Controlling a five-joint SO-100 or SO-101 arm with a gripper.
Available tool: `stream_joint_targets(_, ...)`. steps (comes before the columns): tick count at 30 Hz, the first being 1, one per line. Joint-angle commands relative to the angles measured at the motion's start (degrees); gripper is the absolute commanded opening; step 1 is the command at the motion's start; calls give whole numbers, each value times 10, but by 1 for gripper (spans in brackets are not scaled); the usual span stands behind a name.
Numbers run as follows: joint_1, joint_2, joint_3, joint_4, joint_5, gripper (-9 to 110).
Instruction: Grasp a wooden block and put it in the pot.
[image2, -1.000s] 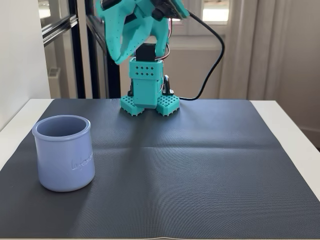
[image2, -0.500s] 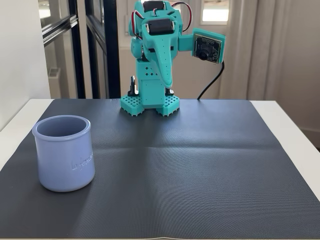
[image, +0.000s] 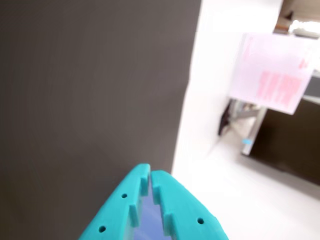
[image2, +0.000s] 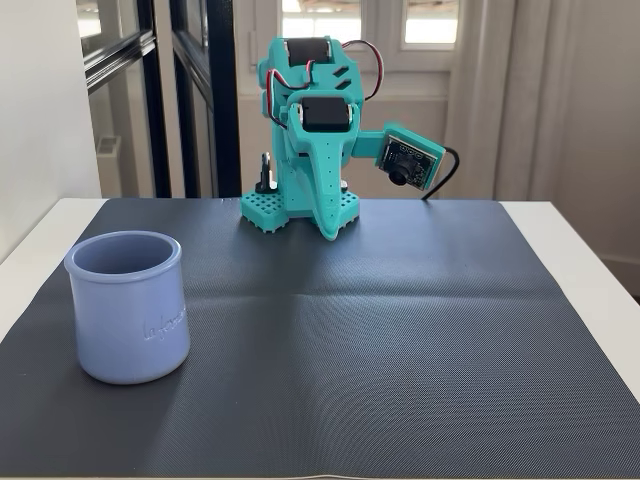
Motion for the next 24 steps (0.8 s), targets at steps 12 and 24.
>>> stream_joint_targets(12, 11, 5, 11, 31, 12, 0)
stream_joint_targets(24, 9, 5, 11, 33, 15, 0)
